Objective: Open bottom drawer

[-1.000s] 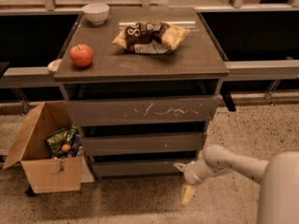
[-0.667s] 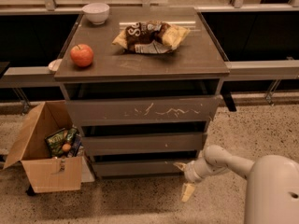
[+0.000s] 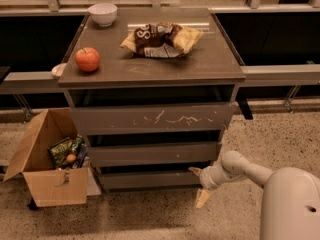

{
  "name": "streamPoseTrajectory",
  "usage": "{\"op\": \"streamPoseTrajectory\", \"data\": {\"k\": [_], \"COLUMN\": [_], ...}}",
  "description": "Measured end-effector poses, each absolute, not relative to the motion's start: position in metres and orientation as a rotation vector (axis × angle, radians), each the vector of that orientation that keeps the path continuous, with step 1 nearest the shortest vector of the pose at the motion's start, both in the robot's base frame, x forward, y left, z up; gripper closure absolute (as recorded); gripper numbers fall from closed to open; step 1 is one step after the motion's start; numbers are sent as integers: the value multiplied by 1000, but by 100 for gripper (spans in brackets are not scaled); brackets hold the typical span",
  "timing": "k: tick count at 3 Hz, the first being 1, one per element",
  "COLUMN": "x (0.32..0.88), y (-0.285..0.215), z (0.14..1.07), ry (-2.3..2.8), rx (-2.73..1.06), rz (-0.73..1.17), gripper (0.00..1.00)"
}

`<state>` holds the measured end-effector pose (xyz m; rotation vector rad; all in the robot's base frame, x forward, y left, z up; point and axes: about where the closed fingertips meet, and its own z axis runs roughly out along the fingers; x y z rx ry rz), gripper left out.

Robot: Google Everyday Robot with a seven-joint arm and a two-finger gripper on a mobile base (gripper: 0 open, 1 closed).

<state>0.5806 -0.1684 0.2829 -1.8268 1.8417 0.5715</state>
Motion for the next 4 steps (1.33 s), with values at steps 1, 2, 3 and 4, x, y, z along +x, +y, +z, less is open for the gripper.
{"op": "streamPoseTrajectory", "data": {"k": [1, 2, 3, 4], "x": [579, 586, 598, 607], "y": [-170, -173, -170, -162], "z": [257, 235, 232, 242], "ry": [1840, 1810, 1744, 1691], "rx": [-1887, -1955, -1994, -2008], "rz": [550, 489, 391, 348], "gripper": [0, 0, 0, 0]}}
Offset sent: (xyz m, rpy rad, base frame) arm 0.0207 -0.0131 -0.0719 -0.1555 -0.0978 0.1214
